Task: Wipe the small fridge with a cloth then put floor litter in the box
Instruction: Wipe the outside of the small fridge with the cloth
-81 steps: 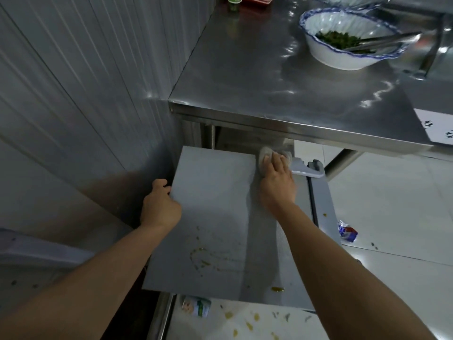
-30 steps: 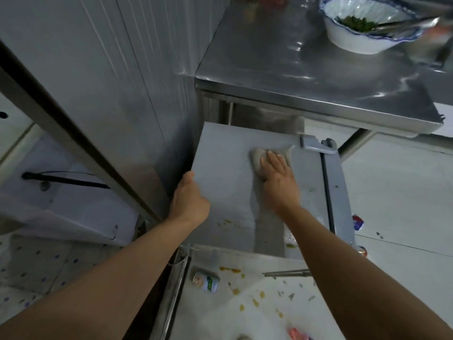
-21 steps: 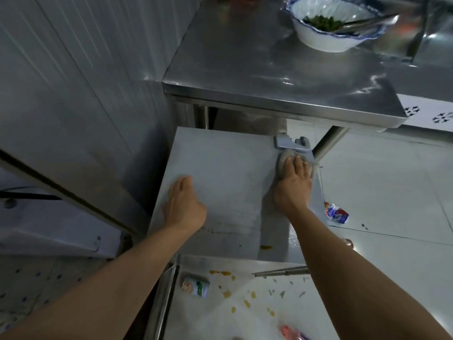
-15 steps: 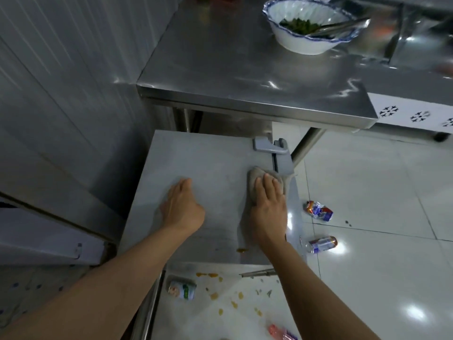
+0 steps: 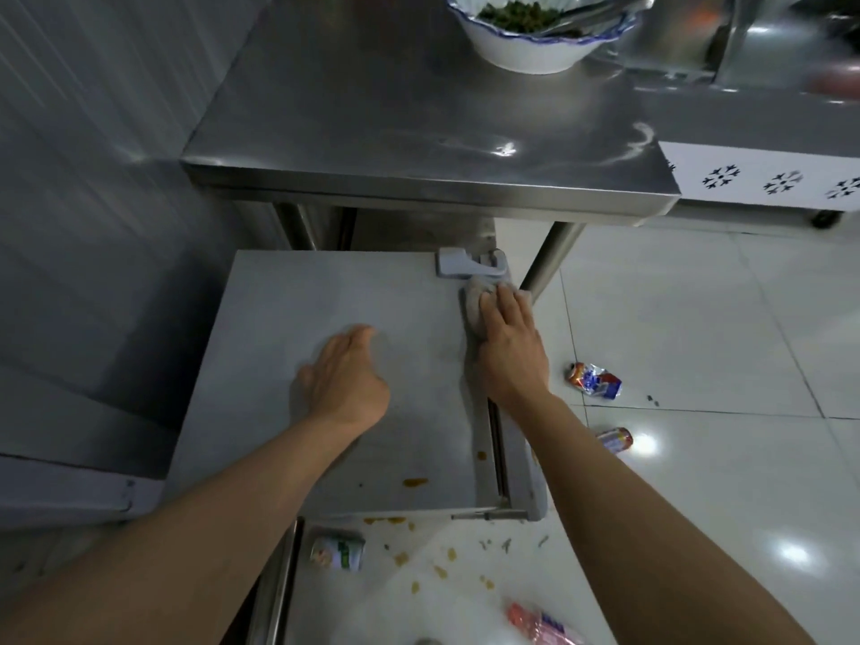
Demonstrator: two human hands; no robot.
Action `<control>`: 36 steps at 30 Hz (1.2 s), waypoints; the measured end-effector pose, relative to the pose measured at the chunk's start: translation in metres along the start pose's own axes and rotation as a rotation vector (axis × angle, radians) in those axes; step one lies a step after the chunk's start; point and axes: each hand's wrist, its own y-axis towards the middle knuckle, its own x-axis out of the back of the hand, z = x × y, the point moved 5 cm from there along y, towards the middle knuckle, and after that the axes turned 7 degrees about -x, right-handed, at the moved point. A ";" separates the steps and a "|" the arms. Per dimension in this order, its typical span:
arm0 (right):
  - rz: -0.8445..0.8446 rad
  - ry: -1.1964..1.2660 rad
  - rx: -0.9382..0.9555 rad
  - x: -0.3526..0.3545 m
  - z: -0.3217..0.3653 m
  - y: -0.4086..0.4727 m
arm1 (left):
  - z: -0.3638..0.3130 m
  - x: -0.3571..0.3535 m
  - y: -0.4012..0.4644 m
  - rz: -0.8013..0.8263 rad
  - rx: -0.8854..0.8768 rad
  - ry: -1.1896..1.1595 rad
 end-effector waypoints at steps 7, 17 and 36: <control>0.035 -0.007 -0.024 -0.010 -0.016 -0.069 | -0.002 0.000 0.002 0.012 0.009 0.004; 0.015 -0.002 0.000 -0.008 -0.007 -0.034 | 0.022 -0.011 -0.010 -0.017 -0.109 0.084; -0.009 -0.013 0.098 -0.069 0.112 -0.132 | 0.110 0.025 -0.060 0.022 -0.155 0.042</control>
